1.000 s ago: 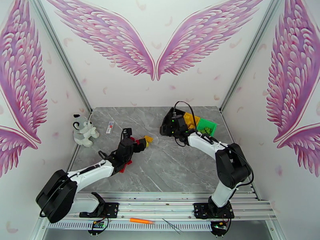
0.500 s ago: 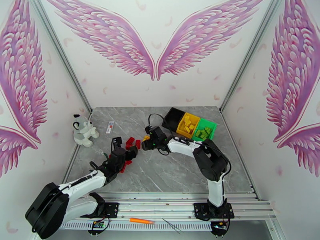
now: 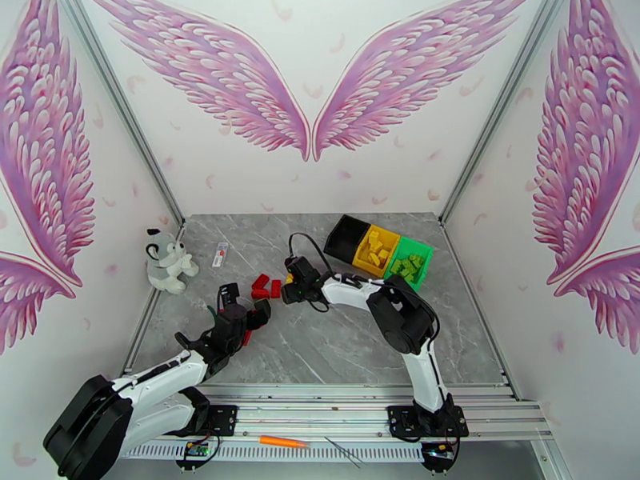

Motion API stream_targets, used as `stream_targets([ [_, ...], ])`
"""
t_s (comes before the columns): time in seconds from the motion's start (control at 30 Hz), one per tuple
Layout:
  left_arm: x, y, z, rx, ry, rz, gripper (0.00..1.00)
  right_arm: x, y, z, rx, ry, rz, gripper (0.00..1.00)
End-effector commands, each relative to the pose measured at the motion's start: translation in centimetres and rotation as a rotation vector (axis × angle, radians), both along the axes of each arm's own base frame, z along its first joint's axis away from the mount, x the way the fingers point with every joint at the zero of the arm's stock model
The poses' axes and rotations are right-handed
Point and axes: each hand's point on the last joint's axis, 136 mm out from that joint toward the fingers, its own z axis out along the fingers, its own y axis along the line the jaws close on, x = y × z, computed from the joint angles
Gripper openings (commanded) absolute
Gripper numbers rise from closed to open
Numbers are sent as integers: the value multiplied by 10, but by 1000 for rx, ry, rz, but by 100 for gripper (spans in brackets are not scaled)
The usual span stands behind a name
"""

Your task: Sort the legos into containers by color

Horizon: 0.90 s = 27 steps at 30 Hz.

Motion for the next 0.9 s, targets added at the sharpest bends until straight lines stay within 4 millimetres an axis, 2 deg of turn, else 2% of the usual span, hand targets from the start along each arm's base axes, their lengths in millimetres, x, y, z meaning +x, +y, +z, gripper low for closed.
stream_targets([
  [0.0,0,4,0,-3,-4,13,99,8,2,-5,-40,-13,-15,58],
  [0.17,3,-2,0,-6,0,-4,99,16,9,-3,-38,-22,-16,53],
  [0.27,7,-10,1,-9,8,-29,99,18,11,1,-32,-27,-13,46],
  [0.4,17,-21,4,-16,6,-58,99,17,10,16,-1,-46,-17,34],
  [0.5,25,-33,10,-26,-2,-88,99,14,5,32,42,-62,-24,31],
  [0.67,39,-61,21,-22,-16,-147,99,12,-18,56,103,-80,-63,29],
  [0.87,58,-111,38,-16,-49,-246,99,15,-70,72,140,-98,-168,27],
])
